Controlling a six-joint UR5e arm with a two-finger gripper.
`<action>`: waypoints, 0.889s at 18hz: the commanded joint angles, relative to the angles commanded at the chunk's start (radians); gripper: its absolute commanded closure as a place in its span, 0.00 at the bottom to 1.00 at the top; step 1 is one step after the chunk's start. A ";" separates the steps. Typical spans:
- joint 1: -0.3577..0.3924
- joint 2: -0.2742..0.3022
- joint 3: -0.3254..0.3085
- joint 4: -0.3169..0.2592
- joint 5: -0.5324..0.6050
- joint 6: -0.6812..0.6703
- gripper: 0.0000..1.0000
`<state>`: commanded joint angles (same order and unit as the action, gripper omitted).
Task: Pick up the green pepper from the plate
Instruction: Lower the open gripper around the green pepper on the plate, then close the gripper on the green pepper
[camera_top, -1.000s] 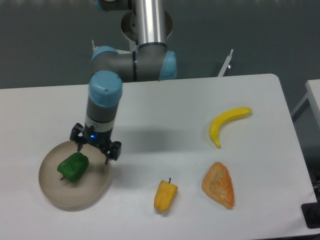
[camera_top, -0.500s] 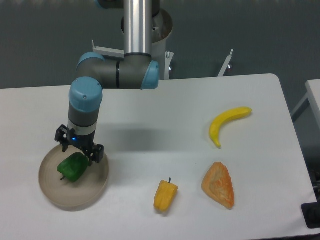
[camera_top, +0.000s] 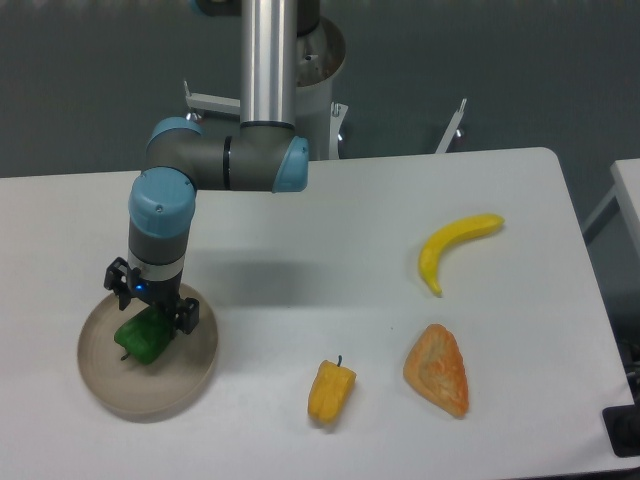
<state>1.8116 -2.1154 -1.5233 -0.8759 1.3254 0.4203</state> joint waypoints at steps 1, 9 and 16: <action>0.000 0.002 0.000 0.000 0.000 0.000 0.36; 0.002 0.011 0.017 -0.002 0.000 0.034 0.74; 0.089 0.051 0.081 -0.021 0.011 0.106 0.75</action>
<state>1.9004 -2.0648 -1.4420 -0.8973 1.3360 0.5259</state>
